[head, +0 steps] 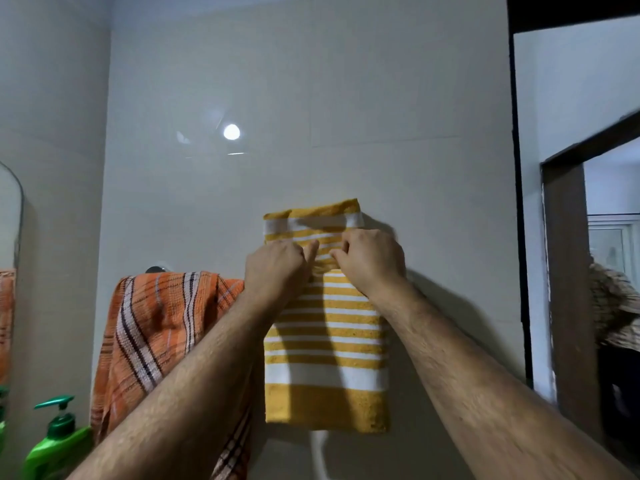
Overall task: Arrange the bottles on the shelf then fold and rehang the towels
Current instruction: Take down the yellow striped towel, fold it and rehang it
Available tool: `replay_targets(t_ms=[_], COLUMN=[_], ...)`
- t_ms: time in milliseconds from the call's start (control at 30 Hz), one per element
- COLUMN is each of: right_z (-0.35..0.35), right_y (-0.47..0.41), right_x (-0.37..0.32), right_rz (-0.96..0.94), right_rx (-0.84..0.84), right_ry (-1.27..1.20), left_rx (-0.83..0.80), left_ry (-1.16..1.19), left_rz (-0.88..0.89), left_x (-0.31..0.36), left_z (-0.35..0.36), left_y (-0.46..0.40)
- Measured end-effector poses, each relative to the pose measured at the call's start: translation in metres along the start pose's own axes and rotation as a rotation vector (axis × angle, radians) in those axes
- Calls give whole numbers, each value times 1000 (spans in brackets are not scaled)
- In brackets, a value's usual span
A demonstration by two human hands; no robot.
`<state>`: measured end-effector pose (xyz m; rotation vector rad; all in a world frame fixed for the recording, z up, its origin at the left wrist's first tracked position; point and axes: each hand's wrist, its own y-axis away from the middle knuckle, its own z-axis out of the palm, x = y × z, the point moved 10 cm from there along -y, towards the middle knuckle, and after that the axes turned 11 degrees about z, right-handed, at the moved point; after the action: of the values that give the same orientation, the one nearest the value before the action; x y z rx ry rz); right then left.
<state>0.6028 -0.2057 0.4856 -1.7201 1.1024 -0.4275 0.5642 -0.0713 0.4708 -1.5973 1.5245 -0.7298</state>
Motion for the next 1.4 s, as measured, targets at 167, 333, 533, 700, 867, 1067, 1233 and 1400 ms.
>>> replay_targets(t_ms=[167, 333, 533, 700, 867, 1067, 1233, 1400], right_z=[25, 17, 37, 58, 74, 28, -13, -25], right_y=[8, 24, 27, 38, 29, 27, 66, 117], right_x=[-9, -30, -9, 4, 11, -8, 13, 51], right_rz=[-108, -288, 67, 422, 407, -80, -88, 139], right_rx=[-342, -253, -673, -1051, -1062, -399, 163, 454], right_ry=[73, 27, -99, -350, -343, -76, -151, -521], left_rx=[-309, -378, -296, -369, -347, -31, 193, 391], left_ry=[87, 101, 274, 334, 403, 236, 103, 435], left_rz=[50, 116, 52, 16, -10, 39, -21, -226], left_x=[-4, -2, -7, -12, -19, -21, -35, -30], left_z=[41, 47, 37, 42, 43, 18, -3, -8], left_y=[8, 5, 9, 10, 9, 31, 61, 107])
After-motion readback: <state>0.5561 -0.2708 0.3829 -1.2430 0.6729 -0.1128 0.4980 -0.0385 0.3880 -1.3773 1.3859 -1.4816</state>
